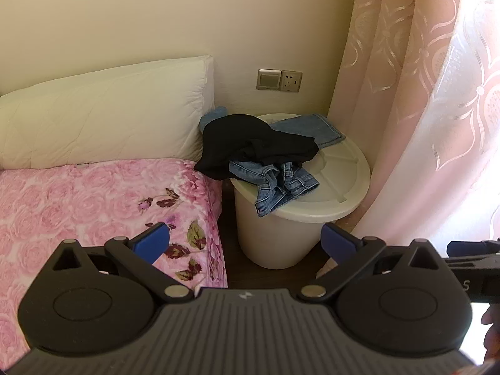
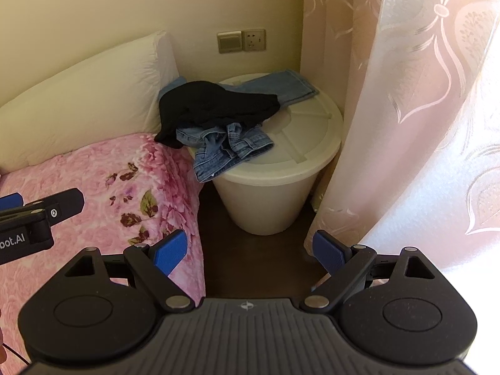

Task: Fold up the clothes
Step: 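Move both grippers toward the black garment on the white bin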

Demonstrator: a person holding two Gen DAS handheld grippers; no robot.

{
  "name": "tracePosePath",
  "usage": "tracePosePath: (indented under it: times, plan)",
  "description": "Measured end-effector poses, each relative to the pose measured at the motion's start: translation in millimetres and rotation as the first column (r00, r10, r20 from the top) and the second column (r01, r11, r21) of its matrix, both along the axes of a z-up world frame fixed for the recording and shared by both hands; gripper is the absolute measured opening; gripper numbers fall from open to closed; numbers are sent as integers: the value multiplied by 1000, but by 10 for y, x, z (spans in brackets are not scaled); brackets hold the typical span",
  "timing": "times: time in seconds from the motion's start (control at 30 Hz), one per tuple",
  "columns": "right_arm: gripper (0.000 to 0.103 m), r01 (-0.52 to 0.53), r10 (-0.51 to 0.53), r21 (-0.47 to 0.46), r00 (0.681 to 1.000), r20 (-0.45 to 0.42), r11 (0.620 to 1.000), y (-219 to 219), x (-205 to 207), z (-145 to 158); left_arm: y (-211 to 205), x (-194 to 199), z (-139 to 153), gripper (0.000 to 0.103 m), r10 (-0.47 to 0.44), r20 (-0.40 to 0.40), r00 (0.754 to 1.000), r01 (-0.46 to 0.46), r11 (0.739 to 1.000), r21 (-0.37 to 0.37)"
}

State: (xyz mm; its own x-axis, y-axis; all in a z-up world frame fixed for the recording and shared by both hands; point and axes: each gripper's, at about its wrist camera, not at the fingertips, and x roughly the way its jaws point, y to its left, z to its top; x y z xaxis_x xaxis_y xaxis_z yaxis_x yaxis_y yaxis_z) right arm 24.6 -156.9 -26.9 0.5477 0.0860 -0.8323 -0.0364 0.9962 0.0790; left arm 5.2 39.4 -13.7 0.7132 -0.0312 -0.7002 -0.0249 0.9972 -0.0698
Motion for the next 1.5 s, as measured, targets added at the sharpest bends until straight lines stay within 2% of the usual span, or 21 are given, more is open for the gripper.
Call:
tracePosePath:
  times: [0.37, 0.57, 0.73, 1.1, 1.5]
  plan:
    - [90, -14, 14, -7, 1000, 8, 1000, 91, 108, 12, 127, 79, 32, 102, 24, -14, 1000, -24, 1000, -13]
    - [90, -21, 21, -20, 1000, -7, 1000, 124, 194, -30, 238, 158, -51, 102, 45, -55, 997, -48, 998, -49]
    - [90, -9, 8, -36, 999, -38, 999, 116, 279, -155, 274, 193, -119, 102, 58, -83, 995, -62, 997, -47]
    - [90, -19, 18, -26, 999, -47, 999, 173, 537, -164, 414, 356, -93, 102, 89, -93, 992, -93, 995, -41]
    - [90, -38, 36, -37, 998, -47, 999, 300, 628, -147, 527, 394, -133, 102, 101, -88, 991, -105, 993, -49]
